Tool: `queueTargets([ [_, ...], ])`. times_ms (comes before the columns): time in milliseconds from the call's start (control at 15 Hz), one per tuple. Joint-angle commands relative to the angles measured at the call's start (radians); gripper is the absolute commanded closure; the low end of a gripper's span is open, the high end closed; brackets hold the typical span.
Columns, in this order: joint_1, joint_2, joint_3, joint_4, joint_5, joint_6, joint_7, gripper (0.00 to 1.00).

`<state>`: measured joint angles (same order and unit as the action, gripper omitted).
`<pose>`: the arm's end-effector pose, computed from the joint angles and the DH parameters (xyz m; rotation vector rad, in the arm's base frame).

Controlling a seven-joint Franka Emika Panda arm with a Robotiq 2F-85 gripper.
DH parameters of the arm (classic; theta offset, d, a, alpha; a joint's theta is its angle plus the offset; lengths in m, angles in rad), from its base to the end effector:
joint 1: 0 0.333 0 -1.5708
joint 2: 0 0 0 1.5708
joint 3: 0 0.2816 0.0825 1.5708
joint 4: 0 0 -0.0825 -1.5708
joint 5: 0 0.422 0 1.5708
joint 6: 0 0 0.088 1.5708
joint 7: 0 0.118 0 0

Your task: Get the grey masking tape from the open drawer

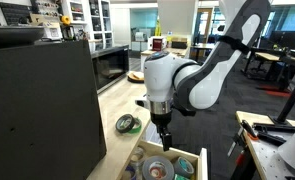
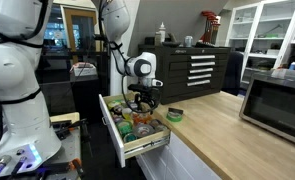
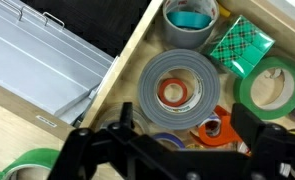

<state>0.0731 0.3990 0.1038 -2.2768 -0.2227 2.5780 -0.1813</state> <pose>0.5154 0.1001 0.0956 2.9557 0.8275 -0.1411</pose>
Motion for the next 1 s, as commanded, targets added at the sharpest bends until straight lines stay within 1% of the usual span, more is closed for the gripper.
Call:
queueTargets([
  [0,0.031,0.069,-0.011,0.028,-0.013,0.028,0.019,0.00],
  [67,0.032,0.088,-0.003,0.034,-0.003,0.036,0.012,0.00],
  [467,0.063,0.205,-0.011,0.091,-0.007,0.076,0.019,0.00],
  [800,0.062,0.290,0.001,0.137,0.005,0.094,0.005,0.00],
  [933,0.072,0.318,-0.003,0.149,0.004,0.112,0.018,0.00],
])
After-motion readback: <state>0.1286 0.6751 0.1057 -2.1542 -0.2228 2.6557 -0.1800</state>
